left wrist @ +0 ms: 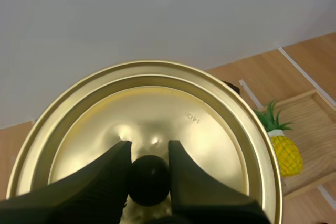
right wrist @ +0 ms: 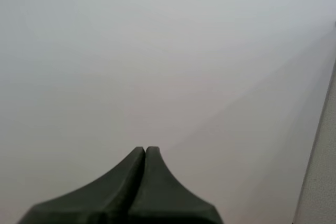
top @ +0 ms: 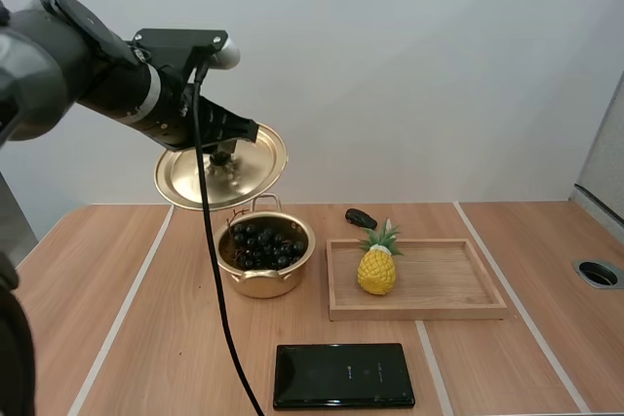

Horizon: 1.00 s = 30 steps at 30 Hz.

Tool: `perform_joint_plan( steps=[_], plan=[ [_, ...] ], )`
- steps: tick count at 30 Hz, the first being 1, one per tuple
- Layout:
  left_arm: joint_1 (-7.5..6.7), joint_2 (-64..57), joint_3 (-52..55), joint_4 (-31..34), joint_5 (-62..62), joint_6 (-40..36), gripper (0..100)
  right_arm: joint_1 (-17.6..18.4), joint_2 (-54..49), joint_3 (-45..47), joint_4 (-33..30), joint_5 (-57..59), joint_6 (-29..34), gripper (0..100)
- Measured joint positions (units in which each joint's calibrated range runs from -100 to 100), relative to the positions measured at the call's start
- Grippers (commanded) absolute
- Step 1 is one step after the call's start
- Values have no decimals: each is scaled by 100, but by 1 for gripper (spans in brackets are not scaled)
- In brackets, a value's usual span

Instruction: Open the pot, put the grape inside, and close it

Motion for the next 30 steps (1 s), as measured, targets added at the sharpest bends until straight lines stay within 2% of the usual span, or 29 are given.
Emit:
perform_joint_plan(
  steps=[5, 13, 15, 20, 21, 25, 27, 30],
  plan=[
    [0, 296, 226, -406, -22, 310, 0, 0, 0, 0, 48, 38, 0, 0],
    [0, 708, 252, -565, -426, 634, 0, 0, 0, 0, 59, 38, 0, 0],
    [-66, 798, 252, -563, -610, 744, 0, 0, 0, 0, 59, 45, 0, 0],
    [-421, 913, 390, -451, -1232, 813, 0, 0, 0, 0, 70, 58, 0, 0],
    [-566, 927, 463, -399, -1522, 825, 0, 0, 0, 0, 70, 58, -10, 0],
    [-873, 939, 600, -144, -2285, 816, 0, 0, 0, 0, 70, 114, -89, 0],
    [-975, 952, 643, -42, -2604, 792, 0, 0, 0, 0, 70, 173, -89, 0],
    [-1034, 1092, 644, 138, -2868, 680, 0, 0, 0, 0, 70, 236, -102, 0]
  ],
)
